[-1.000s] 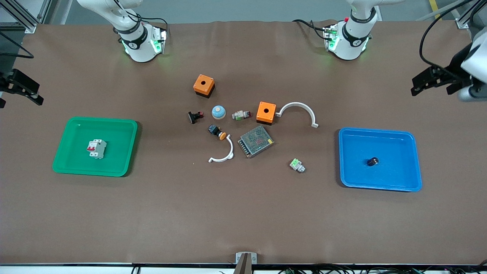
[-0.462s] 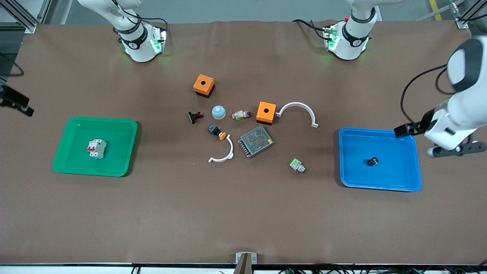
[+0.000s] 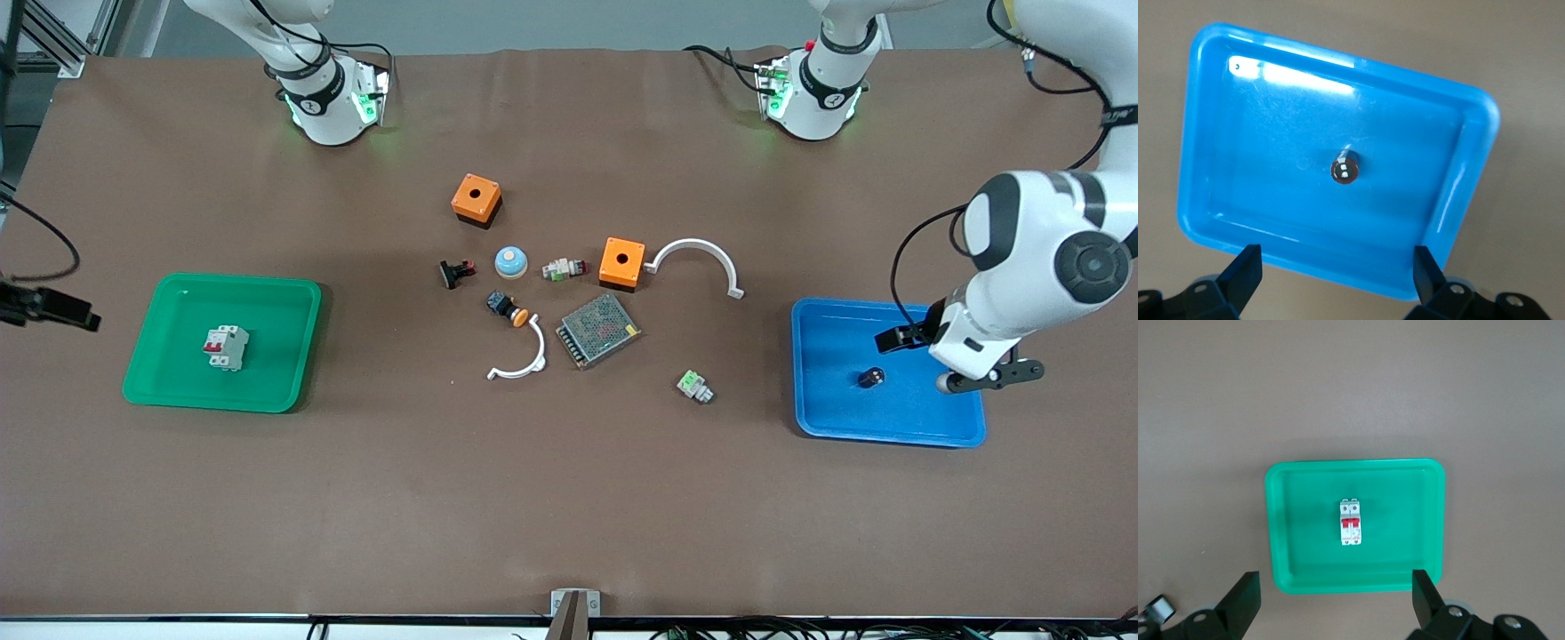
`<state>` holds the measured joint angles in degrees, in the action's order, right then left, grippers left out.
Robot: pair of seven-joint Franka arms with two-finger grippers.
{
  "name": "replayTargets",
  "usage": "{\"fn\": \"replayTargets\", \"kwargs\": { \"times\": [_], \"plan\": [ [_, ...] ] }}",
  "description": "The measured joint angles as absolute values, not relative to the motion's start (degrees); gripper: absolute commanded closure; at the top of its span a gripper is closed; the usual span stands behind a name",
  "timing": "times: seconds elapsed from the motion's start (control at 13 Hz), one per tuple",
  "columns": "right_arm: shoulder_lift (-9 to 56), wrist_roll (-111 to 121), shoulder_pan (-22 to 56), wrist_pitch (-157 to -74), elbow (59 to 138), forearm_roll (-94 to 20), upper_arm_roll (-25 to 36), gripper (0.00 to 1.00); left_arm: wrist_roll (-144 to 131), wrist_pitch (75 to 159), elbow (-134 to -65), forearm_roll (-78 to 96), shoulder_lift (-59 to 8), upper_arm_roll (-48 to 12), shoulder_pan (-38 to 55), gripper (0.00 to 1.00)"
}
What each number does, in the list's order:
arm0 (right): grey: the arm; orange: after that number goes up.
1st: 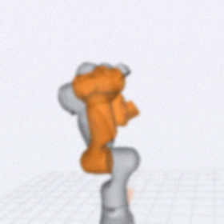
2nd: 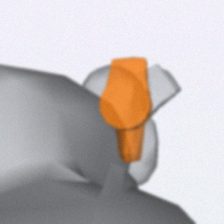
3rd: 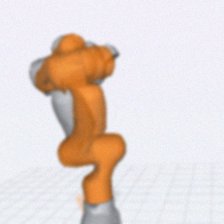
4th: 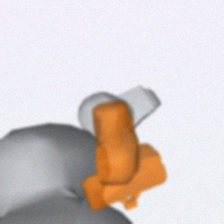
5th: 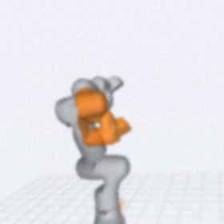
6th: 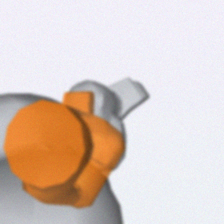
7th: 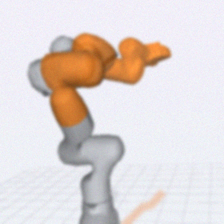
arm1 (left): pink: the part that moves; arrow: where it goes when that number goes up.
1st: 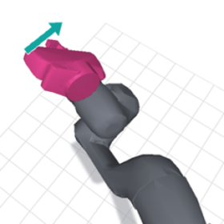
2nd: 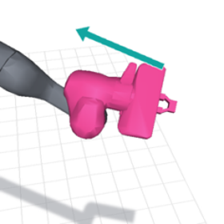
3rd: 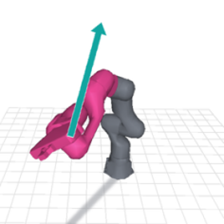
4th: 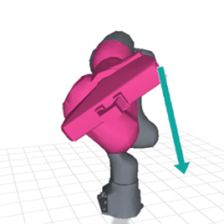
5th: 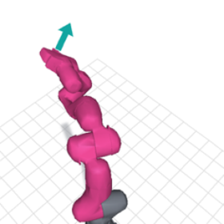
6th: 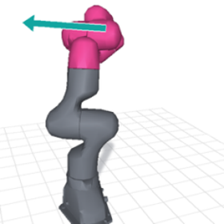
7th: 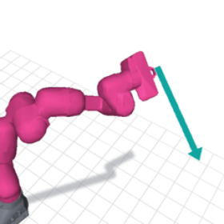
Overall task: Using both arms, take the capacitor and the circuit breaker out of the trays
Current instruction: 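Reach the right gripper to the breaker while the left gripper reaches the capacitor, then close the right gripper on the breaker while the left gripper grasps the capacitor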
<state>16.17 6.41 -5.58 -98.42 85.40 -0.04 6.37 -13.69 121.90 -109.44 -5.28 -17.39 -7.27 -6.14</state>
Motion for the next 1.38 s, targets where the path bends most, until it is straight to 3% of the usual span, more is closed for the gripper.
{"fn": "replayTargets", "kwargs": {
  "times": [0.23,0.54,1.08,1.38],
  "plan": [
    [20.41,6.58,-7.01,-108.96,92.08,-0.03,6.39,0.00,-13.69,129.10,-111.94,-5.33,-21.47,-7.23,-8.32,0.02],
    [21.50,9.21,-7.53,-125.64,107.17,-0.04,6.35,0.00,-14.09,134.71,-112.81,-5.33,-27.43,-7.23,-9.57,0.16],
    [21.66,9.88,-7.52,-127.74,113.41,-0.04,5.69,0.01,-18.13,135.43,-110.42,-5.10,-29.83,-7.34,-9.58,0.22],
    [23.90,13.67,-7.60,-129.25,113.94,-3.02,5.80,0.02,-20.17,135.43,-109.19,-4.96,-31.16,-7.62,-9.42,0.31]
  ]
}}
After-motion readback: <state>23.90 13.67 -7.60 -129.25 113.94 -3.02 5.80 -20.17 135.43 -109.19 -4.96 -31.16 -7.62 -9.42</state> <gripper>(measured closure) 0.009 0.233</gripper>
